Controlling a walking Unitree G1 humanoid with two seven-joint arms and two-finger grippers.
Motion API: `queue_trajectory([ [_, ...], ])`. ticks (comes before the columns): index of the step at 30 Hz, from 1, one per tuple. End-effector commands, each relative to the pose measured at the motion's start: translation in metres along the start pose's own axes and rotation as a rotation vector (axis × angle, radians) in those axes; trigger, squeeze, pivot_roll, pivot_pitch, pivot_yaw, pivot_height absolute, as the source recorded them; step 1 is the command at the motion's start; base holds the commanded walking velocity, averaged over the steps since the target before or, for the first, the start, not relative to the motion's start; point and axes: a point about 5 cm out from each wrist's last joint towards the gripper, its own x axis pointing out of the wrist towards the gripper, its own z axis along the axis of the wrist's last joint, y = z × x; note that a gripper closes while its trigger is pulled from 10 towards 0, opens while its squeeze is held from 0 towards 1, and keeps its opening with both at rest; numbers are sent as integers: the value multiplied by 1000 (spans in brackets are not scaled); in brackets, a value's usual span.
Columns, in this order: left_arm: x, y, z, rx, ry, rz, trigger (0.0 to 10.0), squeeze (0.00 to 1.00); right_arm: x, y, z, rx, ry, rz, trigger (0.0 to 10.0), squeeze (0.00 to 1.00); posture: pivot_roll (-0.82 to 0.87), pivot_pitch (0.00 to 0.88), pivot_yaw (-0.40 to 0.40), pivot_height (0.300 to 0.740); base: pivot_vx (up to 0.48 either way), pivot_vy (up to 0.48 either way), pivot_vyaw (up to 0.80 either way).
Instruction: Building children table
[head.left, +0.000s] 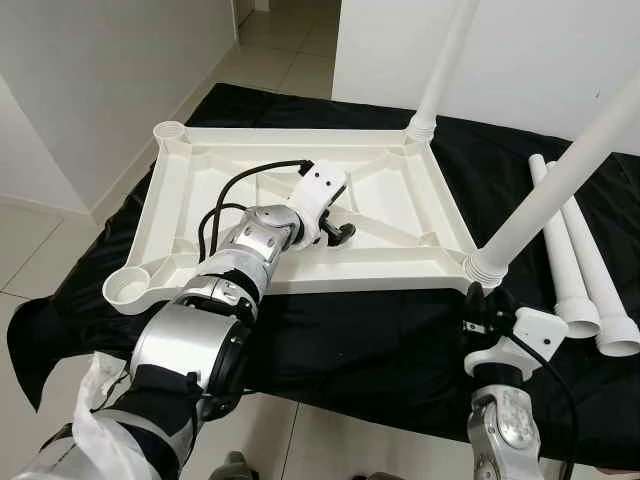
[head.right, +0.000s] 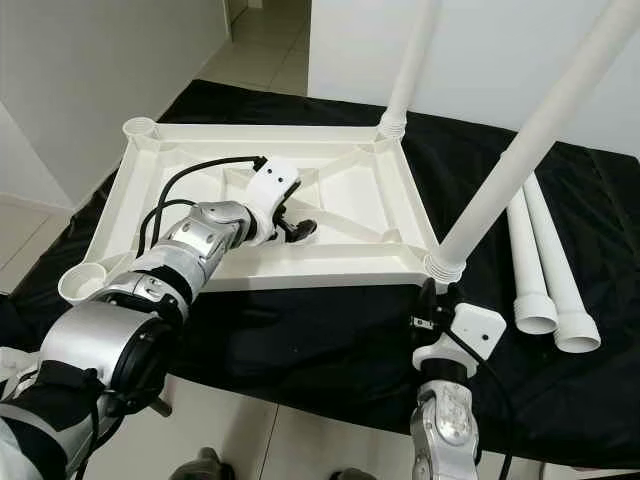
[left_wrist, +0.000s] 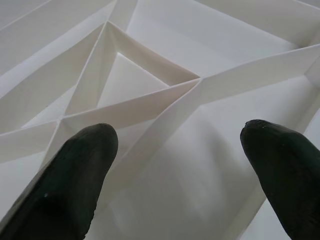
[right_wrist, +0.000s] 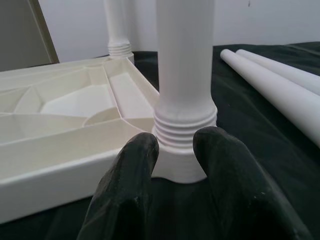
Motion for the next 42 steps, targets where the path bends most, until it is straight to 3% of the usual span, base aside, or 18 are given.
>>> queue_trajectory([
  [1, 0, -10, -3, 1, 7, -121, 10000, 1000, -2, -6, 3, -17, -19, -18, 10000, 0, -10, 0, -10, 740, 0, 0, 0],
  [13, -7, -15, -1, -40, -47, -296, 10000, 1000, -9, -10, -1, -41, 0, -41, 10000, 0, -12, 3, -8, 740, 0, 0, 0],
  [20, -12, -25, -3, 38, -98, -376, 10000, 1000, -10, -9, -3, -45, 7, -34, 10000, 0, -9, 11, -12, 740, 0, 0, 0],
  [21, -13, -26, -2, 37, -112, -381, 10000, 349, -9, -8, -3, -45, 7, -31, 10000, 0, -9, 11, -11, 740, 0, 0, 0],
  [24, -14, -27, -2, 28, -123, -383, 10000, 349, -9, -8, -3, -43, 7, -28, 10000, 0, -9, 11, -11, 740, 0, 0, 0],
  [25, -14, -27, -1, 24, -129, -377, 10000, 271, -8, -8, -3, -43, 7, -26, 10000, 0, -7, 12, -12, 740, 0, 0, 0],
  [26, -15, -27, 0, 23, -133, -373, 10000, 271, -8, -7, -3, -43, 7, -24, 10000, 0, -7, 12, -12, 740, 0, 0, 0],
  [27, -15, -26, 1, 21, -141, -364, 10000, 0, -8, -7, -3, -42, 7, -23, 10000, 0, -6, 12, -11, 740, 0, 0, 0],
  [36, -18, -27, 3, 37, -156, -359, 10000, 0, -7, -6, -3, -42, 4, -18, 10000, 0, -5, 10, -12, 740, 0, 0, 0],
  [42, -24, -36, 2, 65, -181, -451, 10000, 0, -6, -6, -3, -42, 0, -13, 10000, 0, -6, 8, -13, 740, 0, 0, 0],
])
